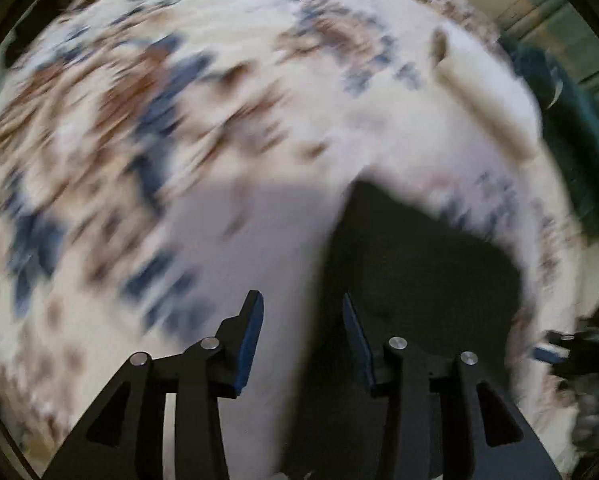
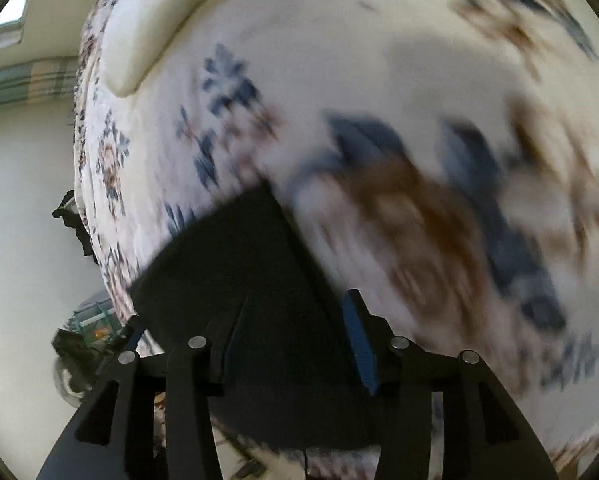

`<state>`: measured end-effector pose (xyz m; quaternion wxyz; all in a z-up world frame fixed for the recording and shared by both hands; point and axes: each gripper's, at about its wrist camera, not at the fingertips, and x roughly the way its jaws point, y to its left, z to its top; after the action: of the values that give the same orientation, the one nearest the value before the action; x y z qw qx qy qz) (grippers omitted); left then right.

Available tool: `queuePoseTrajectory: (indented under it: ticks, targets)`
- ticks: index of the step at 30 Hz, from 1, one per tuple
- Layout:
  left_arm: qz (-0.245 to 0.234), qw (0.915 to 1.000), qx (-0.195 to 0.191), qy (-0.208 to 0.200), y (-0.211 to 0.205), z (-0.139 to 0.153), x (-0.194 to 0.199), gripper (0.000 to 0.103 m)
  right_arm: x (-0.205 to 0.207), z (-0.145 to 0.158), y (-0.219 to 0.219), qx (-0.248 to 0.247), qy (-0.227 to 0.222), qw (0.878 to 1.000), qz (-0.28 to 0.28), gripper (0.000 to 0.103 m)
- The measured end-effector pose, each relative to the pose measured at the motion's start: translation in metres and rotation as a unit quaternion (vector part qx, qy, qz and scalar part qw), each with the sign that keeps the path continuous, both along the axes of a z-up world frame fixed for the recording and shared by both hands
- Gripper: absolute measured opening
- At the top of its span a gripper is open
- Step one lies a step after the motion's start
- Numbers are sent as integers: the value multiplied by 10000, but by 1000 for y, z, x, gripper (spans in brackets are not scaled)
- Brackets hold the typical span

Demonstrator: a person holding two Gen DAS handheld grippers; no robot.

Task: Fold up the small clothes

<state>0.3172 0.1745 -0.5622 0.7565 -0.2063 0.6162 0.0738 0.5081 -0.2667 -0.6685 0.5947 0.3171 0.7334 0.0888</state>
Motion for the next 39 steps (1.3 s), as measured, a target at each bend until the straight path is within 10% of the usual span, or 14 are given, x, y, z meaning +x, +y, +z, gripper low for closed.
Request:
queuePoseTrajectory:
  ticks: [3, 8, 9, 10, 17, 22, 27, 36, 39]
  targets:
    - [154, 9985, 188, 486, 5, -22, -46, 82, -45, 0, -12, 140, 354, 9991, -185, 49]
    - [182, 9930, 158, 1156, 9, -77, -82, 96, -84, -23, -2, -126, 618, 9980, -59, 49]
    - [192, 9932, 158, 1135, 8, -78, -80, 98, -90, -29, 3, 7, 664, 9977, -102, 46]
    - [242, 9926, 132, 1182, 9, -79, -77, 101, -94, -29, 8, 125, 550, 9983, -120, 18]
    - [714, 9917, -256, 1035, 26, -69, -75, 101, -110, 17, 14, -909, -97, 9957, 125, 6]
    - [827, 9916, -461, 876, 32, -58, -75, 101, -115, -17, 2, -727, 357, 9967, 26, 8]
    - [709, 9940, -483, 686, 32, -43, -72, 101, -129, -1, -32, -748, 533, 9944, -528, 47]
    - [682, 9932, -712, 626, 5, -42, -64, 101, -183, -66, -5, 1257, 1299, 9611, -2090, 56]
    - [622, 9931, -865, 485, 0, -35, -67, 101, -182, -81, 12, 1675, 954, 9494, -2480, 32]
